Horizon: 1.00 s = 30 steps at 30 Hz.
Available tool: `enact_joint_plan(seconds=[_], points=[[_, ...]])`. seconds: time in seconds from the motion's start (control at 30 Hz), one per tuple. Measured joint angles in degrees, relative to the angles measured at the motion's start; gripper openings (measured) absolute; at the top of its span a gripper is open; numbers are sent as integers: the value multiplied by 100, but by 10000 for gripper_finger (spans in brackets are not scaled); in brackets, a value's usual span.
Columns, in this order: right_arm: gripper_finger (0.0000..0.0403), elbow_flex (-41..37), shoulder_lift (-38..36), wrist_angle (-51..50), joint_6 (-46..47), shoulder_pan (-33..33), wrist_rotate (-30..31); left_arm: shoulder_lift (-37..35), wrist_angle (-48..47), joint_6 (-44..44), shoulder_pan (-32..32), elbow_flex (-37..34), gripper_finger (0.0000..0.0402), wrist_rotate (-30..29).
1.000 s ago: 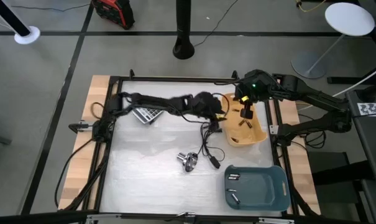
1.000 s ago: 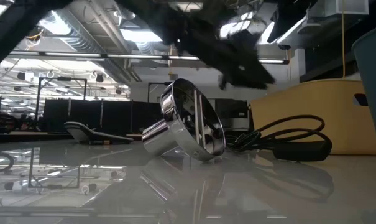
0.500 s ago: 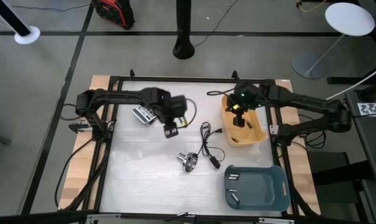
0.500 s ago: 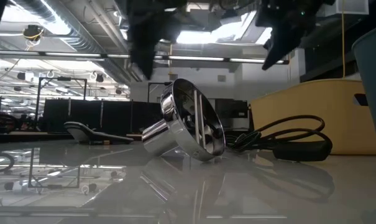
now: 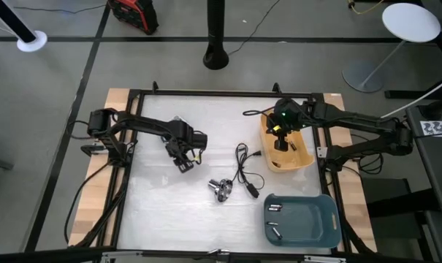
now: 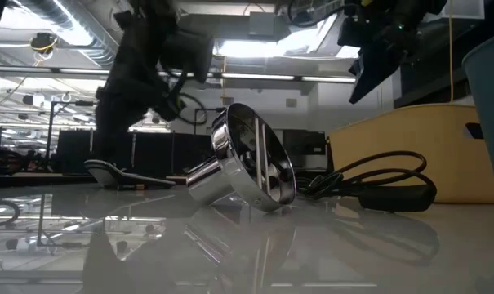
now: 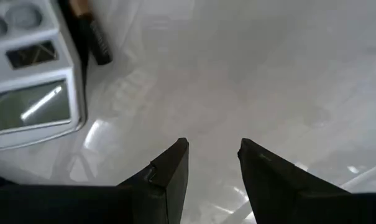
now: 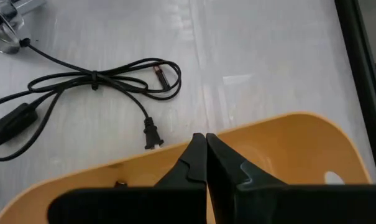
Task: Sort batteries
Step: Put the black battery into the yellow bin
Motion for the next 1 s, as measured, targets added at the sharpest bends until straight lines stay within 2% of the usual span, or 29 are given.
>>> enact_joint_plan(seconds=[0.23,0.37,0.8,1.0], points=[[1,1,0,-5,-2,0,0,-2,400,-7,220,-534,134,-99],[1,1,0,-6,-4,0,0,-2,566,-9,380,-690,134,-462],[1,4,0,-9,-5,0,0,-2,695,307,1184,-701,134,-1362],[1,6,0,-10,-8,0,1,-2,1081,646,1614,-699,134,-1434]])
